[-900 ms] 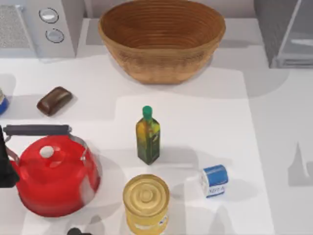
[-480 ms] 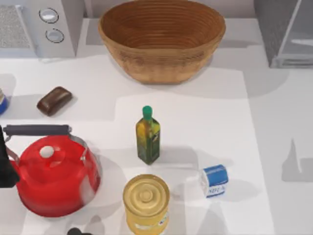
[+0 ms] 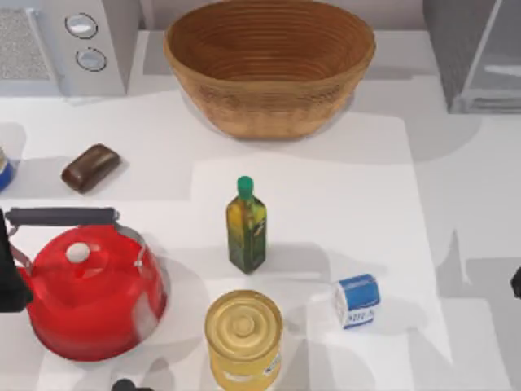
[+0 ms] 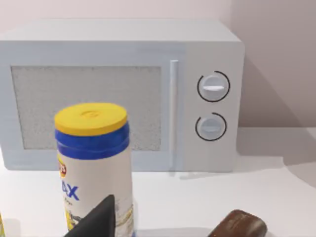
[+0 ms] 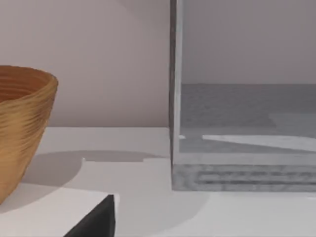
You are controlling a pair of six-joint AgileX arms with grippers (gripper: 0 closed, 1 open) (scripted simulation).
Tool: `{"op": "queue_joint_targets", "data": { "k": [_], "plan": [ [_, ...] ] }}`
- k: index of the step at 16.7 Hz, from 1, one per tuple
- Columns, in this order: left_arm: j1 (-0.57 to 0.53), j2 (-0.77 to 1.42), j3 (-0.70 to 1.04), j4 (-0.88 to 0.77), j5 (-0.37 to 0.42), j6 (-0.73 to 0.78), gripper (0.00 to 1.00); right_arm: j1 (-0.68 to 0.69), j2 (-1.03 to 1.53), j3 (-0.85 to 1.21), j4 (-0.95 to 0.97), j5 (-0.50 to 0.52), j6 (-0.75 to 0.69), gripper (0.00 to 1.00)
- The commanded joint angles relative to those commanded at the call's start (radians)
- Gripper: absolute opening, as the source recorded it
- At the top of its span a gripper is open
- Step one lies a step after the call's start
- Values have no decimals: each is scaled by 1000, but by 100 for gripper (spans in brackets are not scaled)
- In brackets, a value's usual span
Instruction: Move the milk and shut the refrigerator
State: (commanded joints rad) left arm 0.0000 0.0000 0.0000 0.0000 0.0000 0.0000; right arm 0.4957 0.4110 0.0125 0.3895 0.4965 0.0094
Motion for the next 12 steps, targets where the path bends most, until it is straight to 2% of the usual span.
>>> {"op": "queue_joint_targets", "data": {
  "k": [9, 12],
  "plan": [
    [0, 0, 0, 0, 0, 0, 100, 379, 309, 9, 291, 372, 9, 100],
    [0, 0, 0, 0, 0, 0, 100, 428, 357, 12, 340, 432, 9, 100]
  ]
}}
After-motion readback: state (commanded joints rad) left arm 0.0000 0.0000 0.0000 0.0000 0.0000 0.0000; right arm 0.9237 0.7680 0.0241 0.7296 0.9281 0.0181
